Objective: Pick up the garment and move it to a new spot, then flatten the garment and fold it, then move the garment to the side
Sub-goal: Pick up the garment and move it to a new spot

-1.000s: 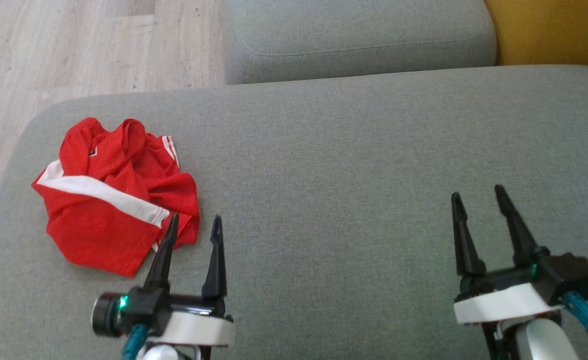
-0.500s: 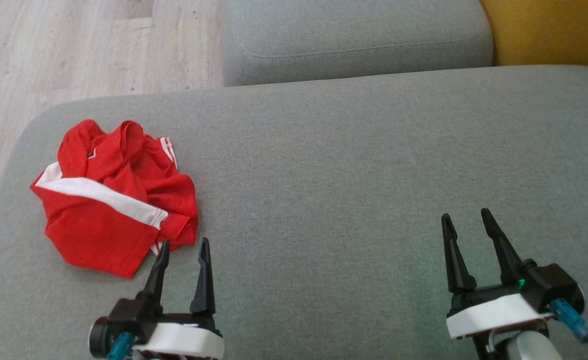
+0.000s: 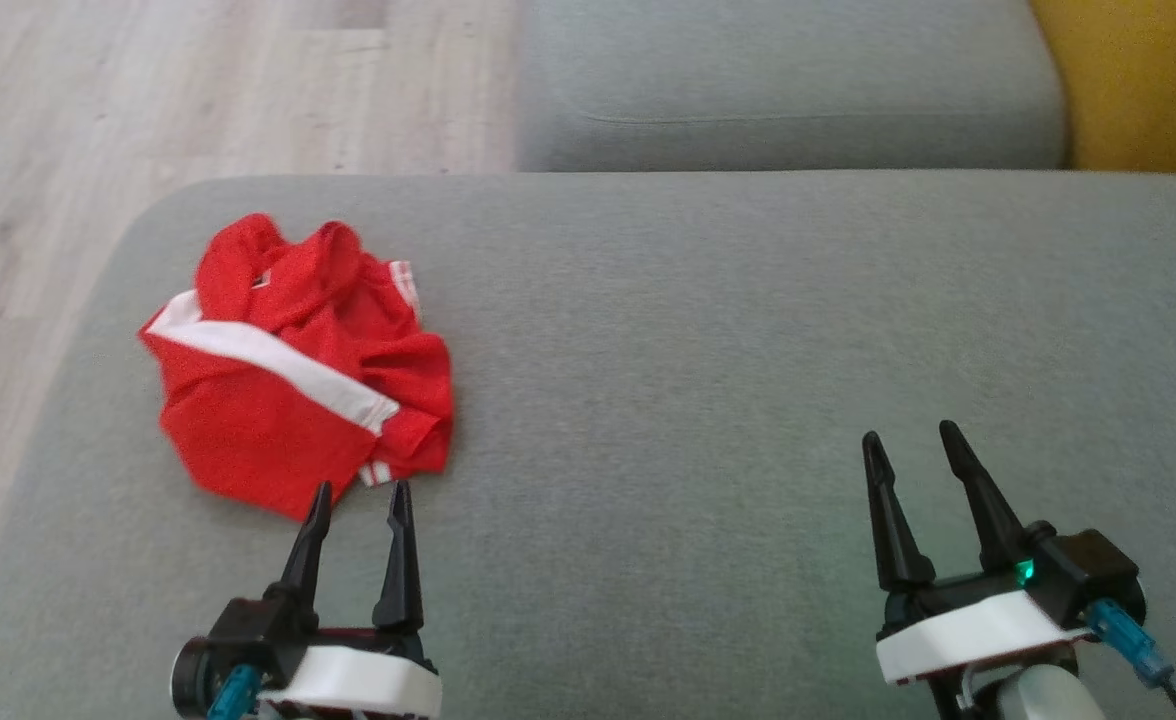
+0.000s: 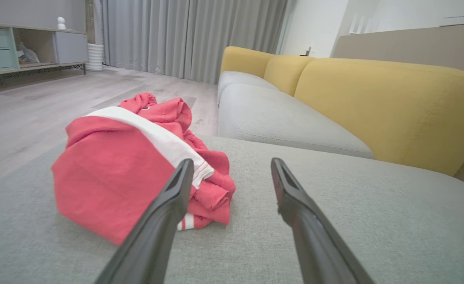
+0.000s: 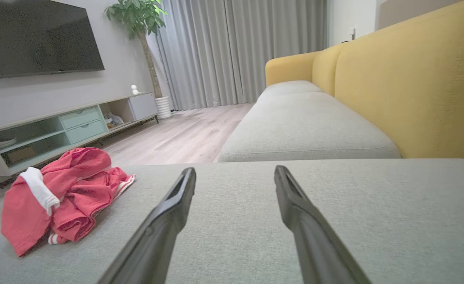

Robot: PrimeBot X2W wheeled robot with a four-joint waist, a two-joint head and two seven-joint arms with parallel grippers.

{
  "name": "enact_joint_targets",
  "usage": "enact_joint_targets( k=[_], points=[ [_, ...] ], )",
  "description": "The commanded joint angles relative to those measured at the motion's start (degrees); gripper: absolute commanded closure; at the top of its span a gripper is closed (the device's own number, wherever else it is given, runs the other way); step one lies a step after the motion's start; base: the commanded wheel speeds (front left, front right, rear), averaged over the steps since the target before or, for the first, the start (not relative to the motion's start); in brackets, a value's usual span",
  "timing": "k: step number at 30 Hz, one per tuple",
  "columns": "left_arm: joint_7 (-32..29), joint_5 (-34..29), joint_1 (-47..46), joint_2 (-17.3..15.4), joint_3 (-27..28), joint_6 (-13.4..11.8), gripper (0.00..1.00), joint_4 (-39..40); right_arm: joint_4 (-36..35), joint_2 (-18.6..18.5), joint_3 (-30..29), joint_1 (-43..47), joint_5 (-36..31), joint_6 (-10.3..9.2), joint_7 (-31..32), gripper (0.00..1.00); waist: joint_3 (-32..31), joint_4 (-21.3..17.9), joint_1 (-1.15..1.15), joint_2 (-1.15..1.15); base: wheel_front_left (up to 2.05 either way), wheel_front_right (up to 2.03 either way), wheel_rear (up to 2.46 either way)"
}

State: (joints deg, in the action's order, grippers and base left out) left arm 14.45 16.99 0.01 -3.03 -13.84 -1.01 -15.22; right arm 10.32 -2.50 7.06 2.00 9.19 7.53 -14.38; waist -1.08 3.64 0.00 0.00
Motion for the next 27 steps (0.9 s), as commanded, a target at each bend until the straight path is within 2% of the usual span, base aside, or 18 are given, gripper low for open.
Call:
enact_joint_targets(
  k=[1,6,14,20,27],
  points=[
    [0.5,-0.5,-1.9,0.1,2.0,-0.1,0.0,1.7,-1.7,-0.4,1.8,-1.1,0.7,-0.04,-0.6,0.0,-0.5,2.4,0.0,0.0,0.0,0.0,0.0],
    [0.5,-0.9,-1.3,0.1,2.2,-0.2,0.0,1.9,-1.6,-0.4,2.8,-0.5,1.4,-0.04,-0.6,0.0,-1.0,5.8,0.0,0.0,0.0,0.0,0.0],
    [0.5,-1.4,-0.3,0.1,3.0,0.1,0.0,1.3,-1.2,-0.4,4.2,-0.1,2.1,-0.04,-0.6,0.0,-1.7,9.1,0.0,0.0,0.0,0.0,0.0],
    [0.5,-2.4,-0.7,0.1,3.6,0.6,0.0,0.4,-1.2,-0.4,4.7,-0.4,2.3,-0.04,-0.6,0.0,-1.3,9.5,0.0,0.0,0.0,0.0,0.0],
    [-3.5,-4.3,-8.4,-2.9,1.3,3.7,0.0,-9.5,-1.3,-0.4,5.2,-1.4,2.1,-0.04,-0.6,0.0,1.5,8.1,0.0,0.0,0.0,0.0,0.0]
  ],
)
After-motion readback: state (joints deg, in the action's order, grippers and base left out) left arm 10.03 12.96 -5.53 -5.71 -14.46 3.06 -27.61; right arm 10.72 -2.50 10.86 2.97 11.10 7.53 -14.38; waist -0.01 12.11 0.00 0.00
